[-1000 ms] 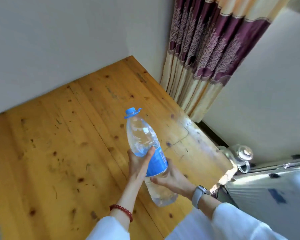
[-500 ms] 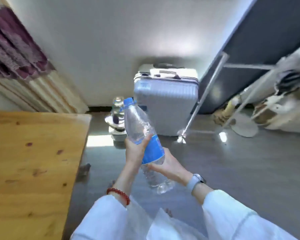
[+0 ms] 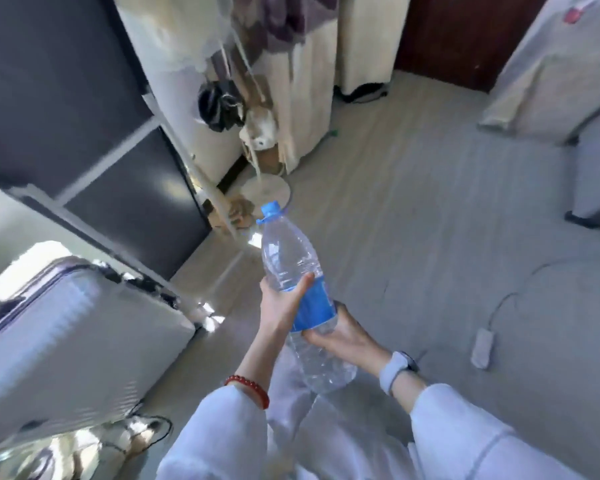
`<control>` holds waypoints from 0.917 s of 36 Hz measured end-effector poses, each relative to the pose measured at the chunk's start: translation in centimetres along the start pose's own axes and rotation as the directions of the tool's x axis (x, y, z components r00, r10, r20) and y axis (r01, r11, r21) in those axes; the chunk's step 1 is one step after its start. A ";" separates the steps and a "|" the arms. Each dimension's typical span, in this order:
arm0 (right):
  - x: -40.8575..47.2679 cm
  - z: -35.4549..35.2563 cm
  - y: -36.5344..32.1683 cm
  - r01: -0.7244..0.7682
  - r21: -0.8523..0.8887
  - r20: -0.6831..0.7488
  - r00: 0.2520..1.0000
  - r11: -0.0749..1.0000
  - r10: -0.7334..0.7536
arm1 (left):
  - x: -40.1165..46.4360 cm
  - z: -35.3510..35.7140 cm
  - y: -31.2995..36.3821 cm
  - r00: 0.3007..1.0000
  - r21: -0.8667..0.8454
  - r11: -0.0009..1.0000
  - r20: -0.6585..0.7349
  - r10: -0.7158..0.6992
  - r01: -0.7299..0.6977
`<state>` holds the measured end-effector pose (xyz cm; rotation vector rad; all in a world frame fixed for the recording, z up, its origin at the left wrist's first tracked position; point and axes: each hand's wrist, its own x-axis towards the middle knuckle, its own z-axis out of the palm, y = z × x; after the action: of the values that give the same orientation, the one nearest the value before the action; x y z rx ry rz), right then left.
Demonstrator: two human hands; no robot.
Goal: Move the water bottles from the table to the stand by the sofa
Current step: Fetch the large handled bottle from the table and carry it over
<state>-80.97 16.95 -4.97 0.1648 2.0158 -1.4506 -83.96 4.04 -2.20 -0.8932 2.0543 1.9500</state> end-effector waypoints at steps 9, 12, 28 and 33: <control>10.8 -13.0 -6.5 -0.041 0.168 -0.210 0.975 0.985 0.076 | 13.9 13.0 11.2 0.970 0.156 0.987 0.243 -0.003 -0.036; 13.1 -17.0 -7.4 -0.049 0.241 -0.285 0.951 0.969 0.119 | 16.7 17.9 14.1 0.949 0.223 0.975 0.311 -0.050 -0.022; 25.3 -48.8 -4.2 -0.034 0.434 -0.529 0.800 0.900 0.285 | 28.9 53.5 24.8 0.801 0.364 0.915 0.593 -0.084 -0.173; 28.0 -60.5 -5.9 0.020 0.534 -0.509 0.806 0.845 0.303 | 31.9 64.7 29.8 0.766 0.347 0.903 0.642 -0.030 -0.255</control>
<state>-131.20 61.21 -4.71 1.0993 1.9189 -1.9798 -143.04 55.01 -1.56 0.0161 1.9817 1.4590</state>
